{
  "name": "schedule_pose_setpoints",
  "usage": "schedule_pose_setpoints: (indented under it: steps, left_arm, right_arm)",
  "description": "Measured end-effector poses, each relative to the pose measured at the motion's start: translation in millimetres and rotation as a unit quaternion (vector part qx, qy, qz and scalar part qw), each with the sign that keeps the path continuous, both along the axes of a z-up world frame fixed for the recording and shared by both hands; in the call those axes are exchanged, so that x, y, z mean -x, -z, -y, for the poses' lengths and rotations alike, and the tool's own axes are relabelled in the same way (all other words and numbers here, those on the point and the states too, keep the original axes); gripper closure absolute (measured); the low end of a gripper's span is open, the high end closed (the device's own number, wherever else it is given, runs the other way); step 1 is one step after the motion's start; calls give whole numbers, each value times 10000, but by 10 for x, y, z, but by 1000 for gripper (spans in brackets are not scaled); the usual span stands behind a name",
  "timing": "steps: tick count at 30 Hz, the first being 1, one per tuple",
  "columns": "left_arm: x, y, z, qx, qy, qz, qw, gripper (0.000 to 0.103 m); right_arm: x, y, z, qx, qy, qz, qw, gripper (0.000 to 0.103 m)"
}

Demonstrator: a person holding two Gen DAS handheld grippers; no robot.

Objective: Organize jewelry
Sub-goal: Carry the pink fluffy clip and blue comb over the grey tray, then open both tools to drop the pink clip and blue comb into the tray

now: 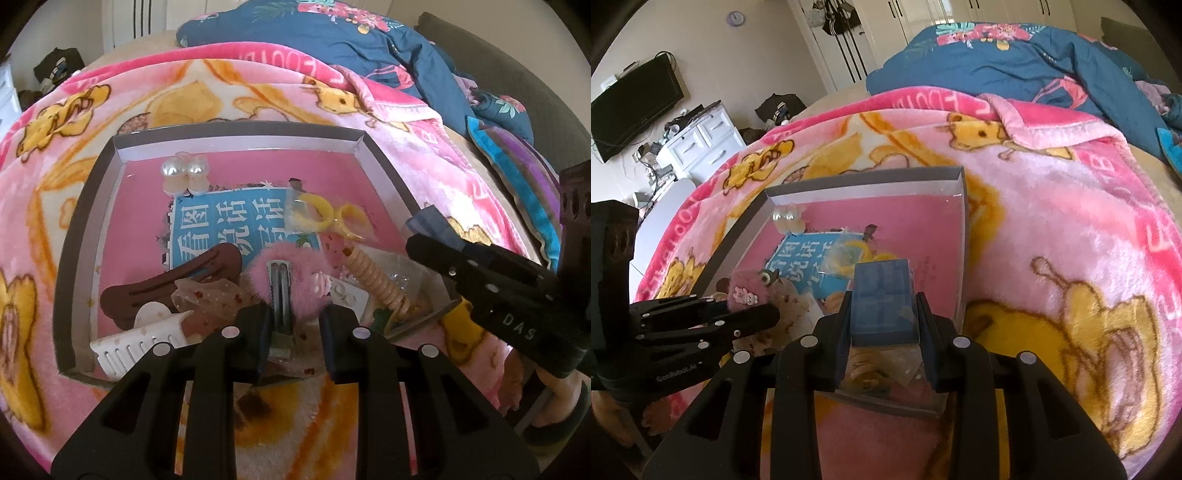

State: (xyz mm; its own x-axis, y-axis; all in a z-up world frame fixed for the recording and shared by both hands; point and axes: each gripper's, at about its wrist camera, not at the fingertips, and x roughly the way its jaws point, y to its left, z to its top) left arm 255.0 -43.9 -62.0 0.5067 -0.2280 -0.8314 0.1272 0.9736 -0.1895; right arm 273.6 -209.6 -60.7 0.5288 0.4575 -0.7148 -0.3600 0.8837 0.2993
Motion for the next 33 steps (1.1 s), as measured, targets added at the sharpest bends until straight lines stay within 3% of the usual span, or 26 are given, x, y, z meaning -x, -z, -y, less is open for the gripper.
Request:
schedule_pose_setpoints:
  steps: [7,9,13,16,24,33]
  left_arm:
    - [-13,13,-8,-7,-3,-18,10000,88]
    - [-14,12,-7,-10,-7,-24,10000,88]
    - [-17,-1,-17,-19,5,12,10000,85]
    - [-10,-49,-17,-13,-21,63,10000,72]
    - [111,-320,-18,-1,-89,330,9994,53]
    - [435,-784,-65,-33,-206,881,9959,27]
  right_arm:
    - [22,61,-39,2,-37,-103,9999,68]
    - [53,46,-29,10,-18,-72,10000,59]
    - [106,-28,32,-49,51,6,10000,55]
    - [156,-113,100,-83,134,76,9998,50]
    - [416,-444,307,-113,406,478,9980,25]
    - [796,-803,416,-174,506,904,9945,10]
